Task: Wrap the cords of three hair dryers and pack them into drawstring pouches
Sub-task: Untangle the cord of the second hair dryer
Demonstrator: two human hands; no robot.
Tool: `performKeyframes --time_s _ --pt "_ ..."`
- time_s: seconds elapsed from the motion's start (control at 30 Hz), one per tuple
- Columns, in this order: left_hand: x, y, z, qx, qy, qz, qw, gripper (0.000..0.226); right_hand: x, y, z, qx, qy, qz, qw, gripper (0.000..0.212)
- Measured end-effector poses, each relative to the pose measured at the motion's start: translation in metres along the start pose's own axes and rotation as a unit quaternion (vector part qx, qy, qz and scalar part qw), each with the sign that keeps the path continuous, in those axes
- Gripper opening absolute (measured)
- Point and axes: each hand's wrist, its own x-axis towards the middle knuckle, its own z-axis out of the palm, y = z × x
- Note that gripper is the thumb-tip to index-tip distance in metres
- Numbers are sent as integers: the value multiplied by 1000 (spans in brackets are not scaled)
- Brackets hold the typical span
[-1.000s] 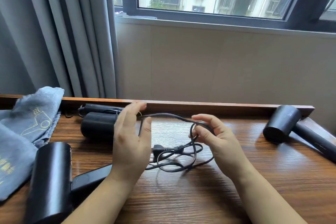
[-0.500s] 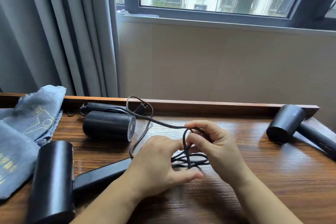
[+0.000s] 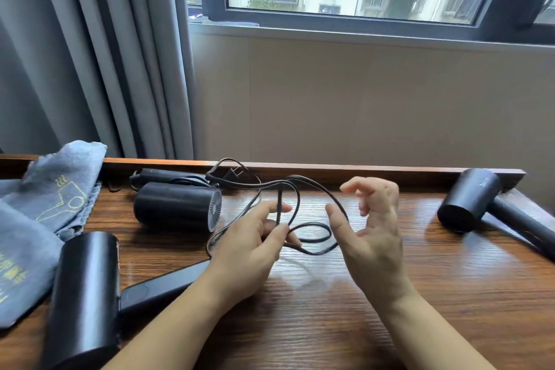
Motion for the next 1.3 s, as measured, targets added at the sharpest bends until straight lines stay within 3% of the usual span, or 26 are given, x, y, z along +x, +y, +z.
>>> performKeyframes --time_s 0.1,0.17,0.23,0.33,0.43,0.5,0.57,0.7,0.77,0.83,0.9,0.97,1.03,1.13,1.23,1.3 --pt "1 -5 1 18 11 -2 1000 19 -3 -3 1 16 -57 -27 998 9" --pt "0 -7 3 50 -16 9 999 24 -4 0 5 11 -128 40 991 18" --pt "-1 -8 4 91 -51 22 994 28 -3 4 6 10 -168 95 981 14" --pt "-2 -9 6 122 -55 28 991 27 1 9 4 42 -173 130 975 21" --pt "-1 -12 2 172 6 32 985 27 8 3 -4 226 -114 202 946 31" --pt "0 -12 0 191 34 27 981 31 18 -1 -14 381 -65 275 881 32" --pt "-1 -10 -1 185 43 19 982 33 30 0 -27 515 0 327 792 35" --pt "0 -12 -2 155 68 25 985 32 40 30 -45 683 112 380 614 39" --pt "2 -10 -3 71 102 15 992 24 41 44 -47 698 156 395 577 38" --pt "3 -4 -7 -52 147 -13 988 22 42 50 -42 622 186 430 628 37" --pt "5 0 -14 -162 180 -26 970 25 42 46 -33 497 181 448 721 34" --pt "7 1 -19 -217 203 -18 955 26 39 41 -25 384 151 448 793 32" --pt "8 1 -22 -240 222 -6 945 28 35 41 -20 304 112 447 834 29" --pt "7 6 -22 -234 224 31 946 34 31 45 -15 142 55 425 892 28" --pt "4 7 -18 -150 203 93 963 33 23 48 -11 -105 -5 344 933 55" --pt "3 1 -14 -24 206 170 963 26 20 39 -11 -129 57 267 953 77"
